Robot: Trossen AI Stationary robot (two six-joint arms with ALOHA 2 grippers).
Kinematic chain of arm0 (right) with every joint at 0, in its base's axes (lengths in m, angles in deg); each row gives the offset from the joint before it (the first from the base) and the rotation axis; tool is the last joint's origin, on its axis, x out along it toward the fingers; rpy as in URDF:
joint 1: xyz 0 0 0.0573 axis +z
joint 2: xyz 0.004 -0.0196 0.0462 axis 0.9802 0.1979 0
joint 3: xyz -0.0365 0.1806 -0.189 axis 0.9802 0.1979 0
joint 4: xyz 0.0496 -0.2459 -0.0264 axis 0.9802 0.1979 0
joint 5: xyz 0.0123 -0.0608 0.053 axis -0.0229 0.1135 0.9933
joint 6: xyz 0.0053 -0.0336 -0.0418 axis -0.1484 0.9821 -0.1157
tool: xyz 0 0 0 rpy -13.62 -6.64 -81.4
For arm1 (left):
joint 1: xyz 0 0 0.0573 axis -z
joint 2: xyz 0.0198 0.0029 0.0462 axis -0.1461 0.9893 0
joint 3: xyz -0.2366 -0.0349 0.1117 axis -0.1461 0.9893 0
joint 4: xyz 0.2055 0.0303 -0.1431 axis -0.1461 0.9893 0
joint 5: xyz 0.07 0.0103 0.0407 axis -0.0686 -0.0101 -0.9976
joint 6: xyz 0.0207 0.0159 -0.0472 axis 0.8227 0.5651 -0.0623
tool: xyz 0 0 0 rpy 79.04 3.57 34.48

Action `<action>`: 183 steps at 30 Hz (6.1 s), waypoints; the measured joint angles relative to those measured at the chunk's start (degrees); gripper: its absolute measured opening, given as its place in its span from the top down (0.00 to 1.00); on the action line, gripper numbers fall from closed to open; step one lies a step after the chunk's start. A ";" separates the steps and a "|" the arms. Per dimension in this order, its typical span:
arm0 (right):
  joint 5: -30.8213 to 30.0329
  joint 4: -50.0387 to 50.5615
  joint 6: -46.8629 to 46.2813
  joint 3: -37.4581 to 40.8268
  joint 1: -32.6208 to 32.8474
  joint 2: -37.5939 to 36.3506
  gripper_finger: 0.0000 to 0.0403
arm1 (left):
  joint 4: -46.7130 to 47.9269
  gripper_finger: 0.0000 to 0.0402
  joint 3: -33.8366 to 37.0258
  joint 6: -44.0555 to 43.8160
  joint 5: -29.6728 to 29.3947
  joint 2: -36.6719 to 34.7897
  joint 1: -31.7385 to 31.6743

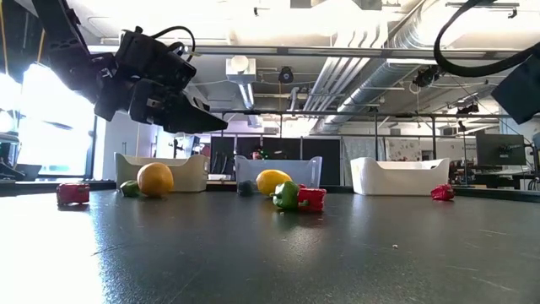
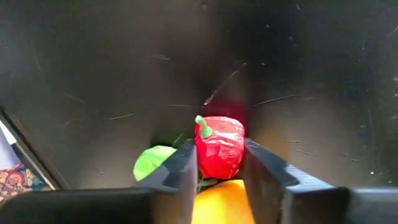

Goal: Sort produce into baskets
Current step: Put the red bell pepper into the gray bin, then put the lemon into the white bin

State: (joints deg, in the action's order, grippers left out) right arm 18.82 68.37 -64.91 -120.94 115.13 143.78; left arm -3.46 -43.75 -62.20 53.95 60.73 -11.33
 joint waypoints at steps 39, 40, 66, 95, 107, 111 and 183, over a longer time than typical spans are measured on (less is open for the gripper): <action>-15.69 -57.42 53.31 12.97 -47.74 -8.44 0.91 | -2.61 0.94 -1.88 6.11 -27.78 -1.15 6.95; -16.14 -57.37 52.97 13.19 -48.36 -8.44 0.91 | -2.65 0.93 -2.64 6.10 -27.55 -1.28 6.95; -17.11 -61.50 60.47 13.25 -44.76 -8.44 0.91 | 9.09 0.69 -15.75 5.32 -25.21 1.81 13.93; -17.08 -63.23 61.36 13.20 -44.62 -8.44 0.91 | 8.74 0.81 -21.81 1.56 -32.44 10.51 14.80; -16.45 -63.23 58.95 13.20 -44.67 -8.44 0.91 | 9.01 0.96 -21.81 0.00 -31.90 10.49 13.31; -16.43 -63.14 58.76 13.20 -44.62 -8.44 0.90 | 9.35 0.99 -21.81 -1.10 -29.94 10.46 12.99; -25.94 -60.46 58.96 13.18 -43.63 -8.42 0.53 | 22.66 0.84 -6.08 -8.49 -44.77 -4.72 -23.76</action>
State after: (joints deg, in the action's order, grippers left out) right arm -7.11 7.92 -5.96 -107.76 71.50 135.36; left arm 19.21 -49.83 -70.69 9.18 56.01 -35.08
